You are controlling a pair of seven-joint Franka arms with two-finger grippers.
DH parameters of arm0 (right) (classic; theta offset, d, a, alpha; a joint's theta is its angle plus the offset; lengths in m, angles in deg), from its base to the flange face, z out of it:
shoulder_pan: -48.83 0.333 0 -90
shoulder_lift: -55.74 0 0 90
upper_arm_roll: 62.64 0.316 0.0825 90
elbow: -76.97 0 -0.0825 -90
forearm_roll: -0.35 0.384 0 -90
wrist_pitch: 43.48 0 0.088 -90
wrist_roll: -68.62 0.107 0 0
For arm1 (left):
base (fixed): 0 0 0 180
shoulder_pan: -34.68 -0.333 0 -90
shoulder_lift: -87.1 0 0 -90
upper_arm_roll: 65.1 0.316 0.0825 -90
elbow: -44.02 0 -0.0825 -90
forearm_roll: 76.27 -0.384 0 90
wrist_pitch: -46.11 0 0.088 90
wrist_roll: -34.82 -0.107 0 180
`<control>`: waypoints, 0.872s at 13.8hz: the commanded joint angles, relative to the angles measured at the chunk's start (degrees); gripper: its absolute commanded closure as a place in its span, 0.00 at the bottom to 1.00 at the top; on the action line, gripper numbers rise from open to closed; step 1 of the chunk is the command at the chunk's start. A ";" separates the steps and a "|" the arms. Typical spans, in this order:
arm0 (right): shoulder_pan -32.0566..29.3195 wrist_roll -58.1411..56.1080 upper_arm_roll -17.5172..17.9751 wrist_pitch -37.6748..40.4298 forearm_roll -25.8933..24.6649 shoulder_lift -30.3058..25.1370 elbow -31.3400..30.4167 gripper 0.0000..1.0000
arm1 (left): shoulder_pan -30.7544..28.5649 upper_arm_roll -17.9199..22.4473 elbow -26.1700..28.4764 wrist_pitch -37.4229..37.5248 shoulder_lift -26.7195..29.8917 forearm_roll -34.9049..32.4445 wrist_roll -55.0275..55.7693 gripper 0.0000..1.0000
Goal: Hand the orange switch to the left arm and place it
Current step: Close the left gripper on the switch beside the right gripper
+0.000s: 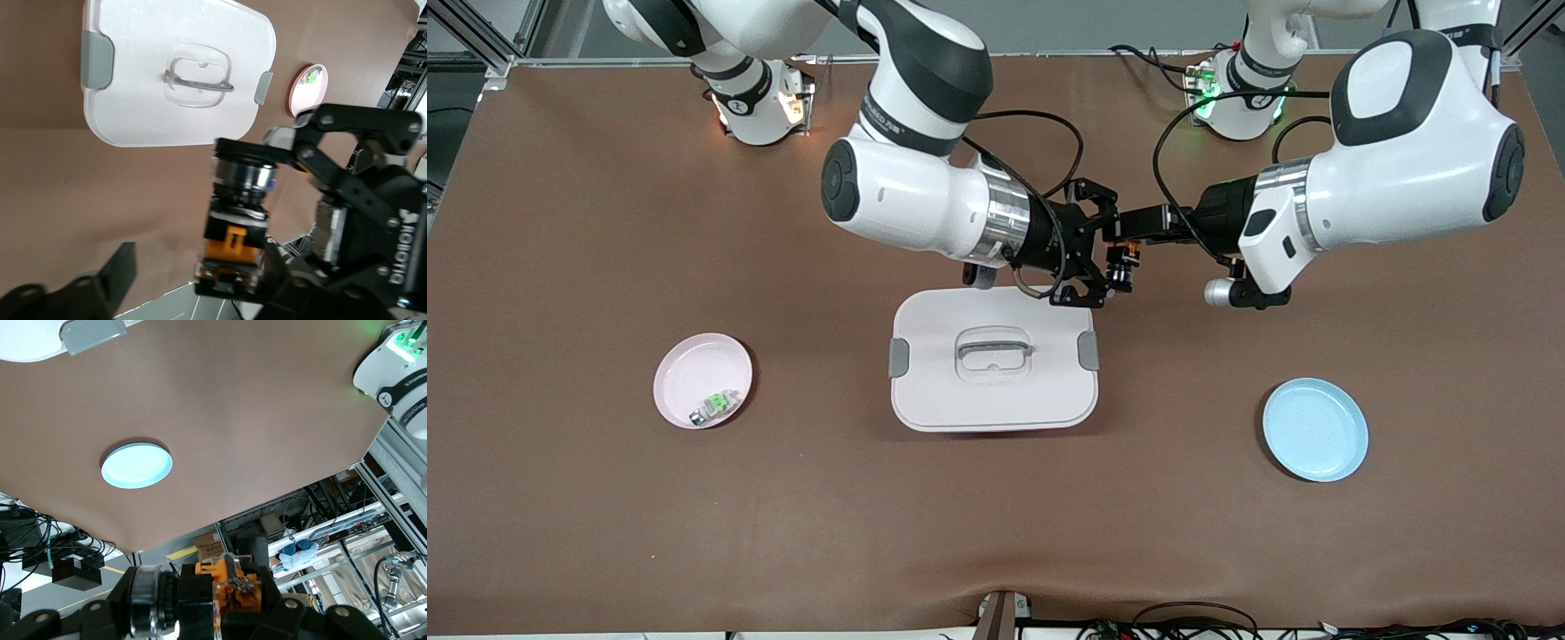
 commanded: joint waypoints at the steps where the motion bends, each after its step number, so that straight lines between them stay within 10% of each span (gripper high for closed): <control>1: 0.10 -0.62 -0.31 -1.66 0.14 1.19 0.77 1.00 | 0.05 0.19 -0.66 1.83 0.87 -0.73 0.80 0.43; 8: 0.01 -0.18 0.13 -1.75 0.32 1.10 1.04 1.00 | 0.58 0.10 -0.66 -2.03 0.07 -0.56 0.80 0.55; 12: -0.25 -0.01 0.31 -1.75 0.50 1.01 1.21 1.00 | 0.49 0.10 -0.66 -2.21 -0.45 -0.64 0.80 0.96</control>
